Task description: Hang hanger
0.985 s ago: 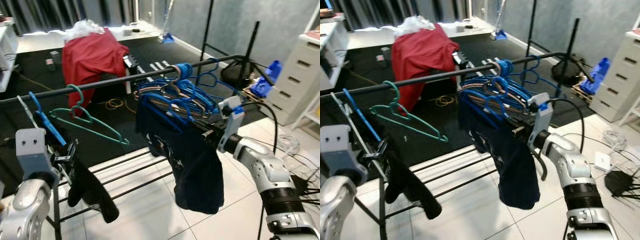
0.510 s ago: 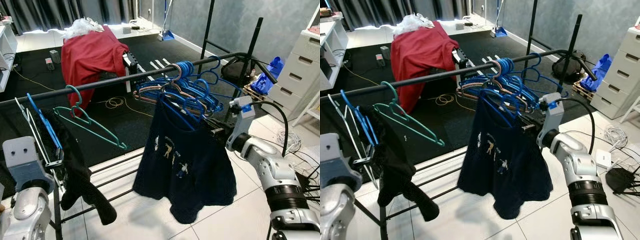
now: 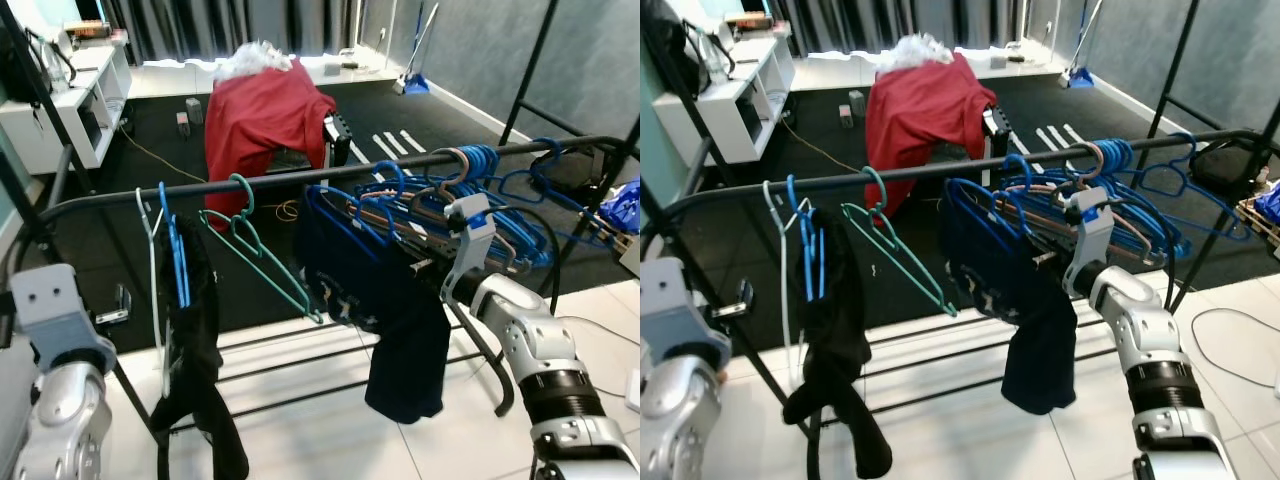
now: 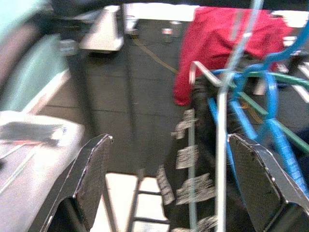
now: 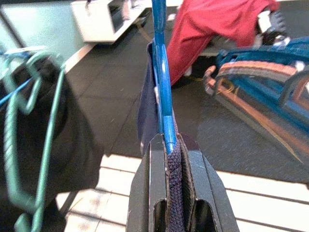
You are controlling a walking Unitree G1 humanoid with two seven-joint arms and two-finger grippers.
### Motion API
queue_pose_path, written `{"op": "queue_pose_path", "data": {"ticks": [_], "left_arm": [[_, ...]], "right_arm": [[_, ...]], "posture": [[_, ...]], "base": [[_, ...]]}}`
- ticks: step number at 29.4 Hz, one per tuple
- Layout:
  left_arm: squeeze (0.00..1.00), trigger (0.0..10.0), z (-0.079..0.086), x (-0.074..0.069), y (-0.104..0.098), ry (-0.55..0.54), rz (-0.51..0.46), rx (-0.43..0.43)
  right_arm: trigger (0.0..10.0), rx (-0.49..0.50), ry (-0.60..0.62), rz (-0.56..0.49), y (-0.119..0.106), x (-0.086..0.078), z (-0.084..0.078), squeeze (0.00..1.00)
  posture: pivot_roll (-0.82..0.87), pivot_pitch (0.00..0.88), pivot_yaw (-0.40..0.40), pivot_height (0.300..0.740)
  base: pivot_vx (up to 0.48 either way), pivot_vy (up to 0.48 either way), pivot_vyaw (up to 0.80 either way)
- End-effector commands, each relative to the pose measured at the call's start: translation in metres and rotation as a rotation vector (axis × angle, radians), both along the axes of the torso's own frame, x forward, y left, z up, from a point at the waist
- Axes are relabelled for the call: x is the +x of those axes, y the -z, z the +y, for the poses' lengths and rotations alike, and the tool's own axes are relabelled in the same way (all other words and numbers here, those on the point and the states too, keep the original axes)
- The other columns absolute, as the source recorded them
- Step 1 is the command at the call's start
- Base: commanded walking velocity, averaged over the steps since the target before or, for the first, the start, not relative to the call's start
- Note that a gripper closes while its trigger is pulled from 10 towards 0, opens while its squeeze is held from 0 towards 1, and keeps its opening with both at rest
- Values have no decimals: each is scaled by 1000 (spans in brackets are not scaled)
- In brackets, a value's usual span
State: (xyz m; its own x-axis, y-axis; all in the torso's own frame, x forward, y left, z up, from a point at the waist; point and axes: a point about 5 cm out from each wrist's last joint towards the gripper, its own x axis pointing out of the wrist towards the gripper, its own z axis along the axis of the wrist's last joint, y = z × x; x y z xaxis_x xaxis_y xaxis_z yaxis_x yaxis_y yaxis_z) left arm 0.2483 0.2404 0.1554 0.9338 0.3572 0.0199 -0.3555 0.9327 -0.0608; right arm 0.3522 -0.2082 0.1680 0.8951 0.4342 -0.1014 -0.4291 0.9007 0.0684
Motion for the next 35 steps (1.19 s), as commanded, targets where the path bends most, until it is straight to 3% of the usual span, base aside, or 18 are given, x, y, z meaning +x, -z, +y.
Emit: {"op": "queue_pose_path", "data": {"ticks": [1, 5, 9, 14, 23, 34, 35], "left_arm": [[0, 10000, -6, 1, 3, 46, 10, -5], [0, 10000, -17, 4, 6, 114, 22, 5], [0, 10000, -17, 4, 7, 115, 23, 3], [0, 10000, -15, 4, 8, 104, 27, 11], [0, 10000, -5, 0, 4, 98, 22, 37], [0, 10000, 1, -2, -2, 91, 19, 61], [0, 10000, 3, -3, -4, 89, 20, 73]], "right_arm": [[10000, 1, 23, -19, -5, 3, -2, 0], [10000, -5, 82, -3, -3, 6, -9, 0], [10000, -3, 87, -6, -4, 6, -10, 0], [10000, -31, 112, -13, -7, 14, -14, 0], [10000, 23, 162, -49, -21, 29, -25, 0], [10000, 50, 133, -18, -18, 35, -17, 0], [10000, 53, 97, -6, -16, 37, -9, 0]], "posture": [[-39, 0, -38, 740], [-35, 0, -36, 740], [-34, 0, -37, 740], [-28, 0, -33, 740], [14, 0, -19, 740], [39, 11, 1, 740], [59, 26, 15, 740]], "base": [[0, 0, 0], [0, 0, 0], [0, 0, 0], [0, 0, 0], [0, 0, 0], [0, 0, 0], [0, 0, 0]]}}
